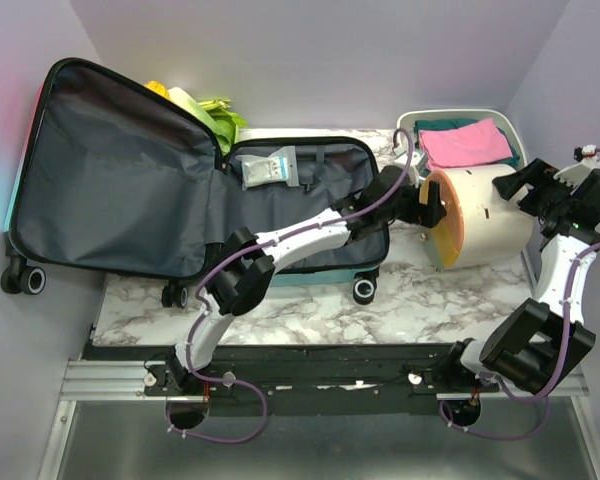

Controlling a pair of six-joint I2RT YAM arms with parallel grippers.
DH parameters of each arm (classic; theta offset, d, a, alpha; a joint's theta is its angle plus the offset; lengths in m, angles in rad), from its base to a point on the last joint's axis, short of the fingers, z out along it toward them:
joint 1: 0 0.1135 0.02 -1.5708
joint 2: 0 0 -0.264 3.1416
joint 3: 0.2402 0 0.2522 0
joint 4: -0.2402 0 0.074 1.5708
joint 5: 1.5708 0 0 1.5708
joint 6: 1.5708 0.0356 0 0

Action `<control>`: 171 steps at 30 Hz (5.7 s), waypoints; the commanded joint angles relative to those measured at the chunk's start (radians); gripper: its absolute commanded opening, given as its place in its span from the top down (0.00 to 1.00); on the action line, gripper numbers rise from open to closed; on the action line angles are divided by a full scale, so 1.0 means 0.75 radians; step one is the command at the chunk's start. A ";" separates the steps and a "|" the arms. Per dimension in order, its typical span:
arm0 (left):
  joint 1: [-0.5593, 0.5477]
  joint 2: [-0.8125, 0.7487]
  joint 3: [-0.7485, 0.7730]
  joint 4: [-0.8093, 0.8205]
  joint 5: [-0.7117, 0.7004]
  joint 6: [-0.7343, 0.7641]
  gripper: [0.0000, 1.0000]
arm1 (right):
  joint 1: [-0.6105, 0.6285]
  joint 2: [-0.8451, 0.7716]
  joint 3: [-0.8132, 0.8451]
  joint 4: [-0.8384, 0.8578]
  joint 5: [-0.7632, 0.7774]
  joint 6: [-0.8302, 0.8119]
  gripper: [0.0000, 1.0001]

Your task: Open, take out, and arrange the luggage

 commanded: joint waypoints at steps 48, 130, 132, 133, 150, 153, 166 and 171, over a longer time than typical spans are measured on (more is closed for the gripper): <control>0.185 0.297 -0.070 0.656 0.945 -0.021 0.21 | 0.046 0.072 -0.025 -0.182 -0.089 -0.029 0.09; 0.175 -0.533 -0.874 0.316 0.616 0.402 0.14 | 0.052 0.074 -0.025 -0.190 -0.112 -0.032 0.09; 0.175 -0.649 -0.943 0.298 0.563 0.418 0.07 | 0.052 0.076 -0.025 -0.190 -0.110 -0.032 0.09; 0.175 -0.690 -0.968 0.290 0.543 0.453 0.01 | 0.052 0.076 -0.025 -0.192 -0.112 -0.029 0.09; 0.641 -0.434 -0.445 -0.477 -0.693 0.181 0.01 | 0.062 0.078 -0.027 -0.190 -0.112 -0.029 0.09; 0.717 -0.280 -0.287 -0.498 -0.589 0.200 0.01 | 0.068 0.076 -0.025 -0.190 -0.112 -0.029 0.09; 0.846 0.095 0.096 -0.754 -0.378 0.093 0.28 | 0.071 0.074 -0.027 -0.190 -0.093 -0.034 0.09; 0.846 0.135 0.069 -0.753 -0.245 0.048 0.25 | 0.075 0.074 -0.027 -0.190 -0.093 -0.032 0.09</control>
